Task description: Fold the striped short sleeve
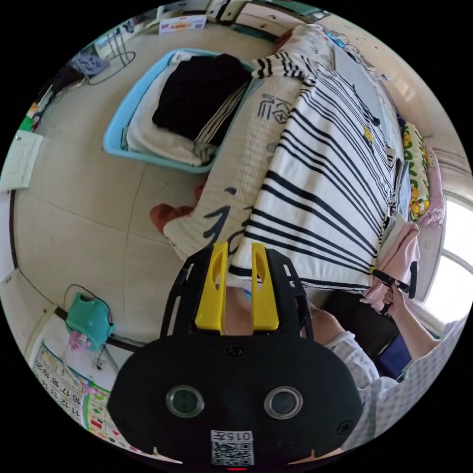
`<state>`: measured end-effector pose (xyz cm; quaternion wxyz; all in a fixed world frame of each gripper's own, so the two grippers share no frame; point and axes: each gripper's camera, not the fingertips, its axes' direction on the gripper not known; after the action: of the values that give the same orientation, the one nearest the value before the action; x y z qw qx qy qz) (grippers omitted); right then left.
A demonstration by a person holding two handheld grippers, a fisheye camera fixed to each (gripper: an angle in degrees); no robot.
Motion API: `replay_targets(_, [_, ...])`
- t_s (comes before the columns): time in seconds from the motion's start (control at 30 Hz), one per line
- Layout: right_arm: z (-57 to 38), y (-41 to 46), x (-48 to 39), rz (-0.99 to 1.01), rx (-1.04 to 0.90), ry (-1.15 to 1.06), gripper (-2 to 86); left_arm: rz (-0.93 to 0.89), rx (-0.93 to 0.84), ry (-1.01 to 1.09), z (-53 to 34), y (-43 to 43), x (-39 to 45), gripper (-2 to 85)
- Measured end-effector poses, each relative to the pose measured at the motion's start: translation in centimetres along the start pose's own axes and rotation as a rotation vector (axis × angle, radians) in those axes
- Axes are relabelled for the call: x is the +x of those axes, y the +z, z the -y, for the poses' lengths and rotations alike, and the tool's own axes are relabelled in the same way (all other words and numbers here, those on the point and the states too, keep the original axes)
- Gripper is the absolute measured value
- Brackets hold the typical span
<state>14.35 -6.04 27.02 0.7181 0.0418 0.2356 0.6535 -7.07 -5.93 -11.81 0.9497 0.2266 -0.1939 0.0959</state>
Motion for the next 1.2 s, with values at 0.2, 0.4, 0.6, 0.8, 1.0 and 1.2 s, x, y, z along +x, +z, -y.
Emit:
replay_targets(0.2, [5.5, 0.5, -2.7, -0.009, -0.033, 0.026, 1.5, 0.008, 0.054, -0.018, -1.5, -1.3, 1.8, 0.9])
replay_targets(0.4, [11.1, 2.3, -6.1, -0.046, -0.037, -0.013, 0.8, 0.147, 0.046, 0.090, -2.5, -2.1, 5.2, 0.0])
replay_targets(0.6, [17.0, 4.7, -9.7, -0.051, 0.010, -0.036, 1.3, 0.387, 0.008, 0.257, -2.9, 0.7, 10.2, -0.4])
replay_targets(0.8, [26.0, 6.0, -14.6, -0.134, -0.153, -0.163, 3.2, 0.474, 0.031, 0.200, -3.5, 1.6, 12.2, -0.4])
replay_targets(1.0, [37.5, 0.1, -17.0, -0.075, -0.605, -0.468, 6.2, 0.338, -0.045, 0.211, -1.9, 0.9, 10.9, -0.5])
replay_targets(1.2, [55.8, -13.9, -27.1, -0.289, -0.472, -0.557, 5.5, 0.238, -0.066, 0.152, -0.9, 0.8, 10.0, -0.6])
